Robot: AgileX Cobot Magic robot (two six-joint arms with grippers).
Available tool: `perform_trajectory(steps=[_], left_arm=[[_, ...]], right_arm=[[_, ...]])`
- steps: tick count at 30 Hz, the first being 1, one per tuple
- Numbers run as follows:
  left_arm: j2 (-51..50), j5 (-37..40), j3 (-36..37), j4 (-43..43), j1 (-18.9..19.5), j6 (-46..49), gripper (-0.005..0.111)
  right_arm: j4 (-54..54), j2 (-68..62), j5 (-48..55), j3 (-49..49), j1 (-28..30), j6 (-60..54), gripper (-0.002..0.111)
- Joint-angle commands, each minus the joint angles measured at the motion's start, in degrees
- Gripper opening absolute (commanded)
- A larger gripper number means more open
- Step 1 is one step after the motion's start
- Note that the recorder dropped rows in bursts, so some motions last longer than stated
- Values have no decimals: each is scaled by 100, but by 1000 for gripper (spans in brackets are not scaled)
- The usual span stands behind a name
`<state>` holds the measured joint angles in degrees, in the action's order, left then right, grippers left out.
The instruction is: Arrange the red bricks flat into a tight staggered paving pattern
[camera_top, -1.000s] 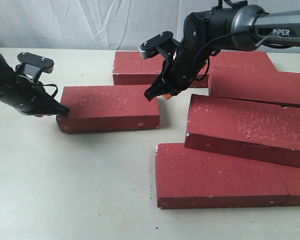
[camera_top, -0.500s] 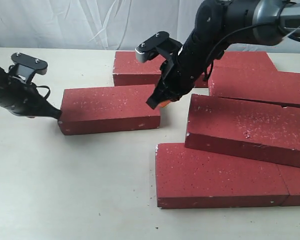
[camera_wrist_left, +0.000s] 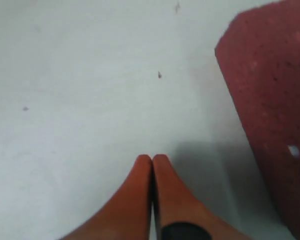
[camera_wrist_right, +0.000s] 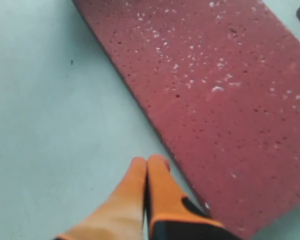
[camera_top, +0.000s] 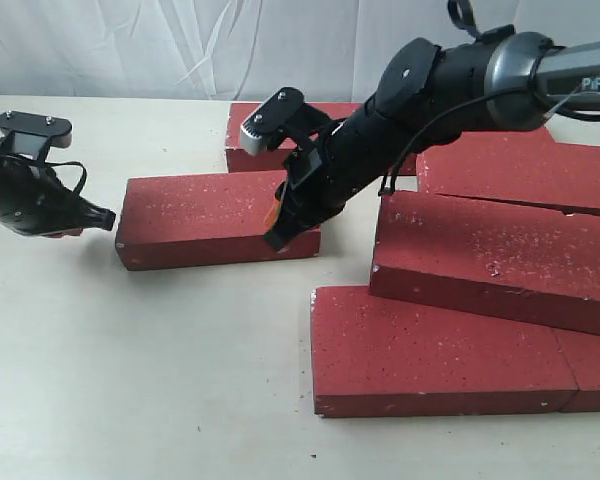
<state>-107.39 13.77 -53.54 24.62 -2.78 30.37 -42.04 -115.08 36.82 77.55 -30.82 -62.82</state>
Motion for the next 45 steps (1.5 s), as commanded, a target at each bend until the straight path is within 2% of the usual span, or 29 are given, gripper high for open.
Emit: perform_trajectory(steps=[1,4,7,10,14,20,27,37,45], left_arm=[[-35,420,-180,176,22,26,0],[-35,409,-186,446,0,191,0],[-97,441,-186,716,-160,630,0],[-241,340,-211,1036,-373,1158,0],[-368,129,-355,1431,-440,1206,0],[-503,72,-449,1441,-477,1211,0],[-908,37,-759,1453,-715,1220,0],[-947,-594,-922,1534,-949,1208,0],[-886,-449,-922,1402,-938,1208,0]], right_arm=[[-7,-25,115,-6,-281,-96,-1],[376,-48,224,-6,-538,-106,-1],[710,-76,-175,-6,-699,26,-1],[688,-151,-474,-6,-712,146,-1],[724,-378,-800,-6,-712,146,-1],[698,-519,-1499,-6,-712,230,-1],[790,-519,-1582,-6,-712,242,-1],[786,-545,-1850,-6,-457,297,-1],[764,-534,-1764,-17,-288,490,-1]])
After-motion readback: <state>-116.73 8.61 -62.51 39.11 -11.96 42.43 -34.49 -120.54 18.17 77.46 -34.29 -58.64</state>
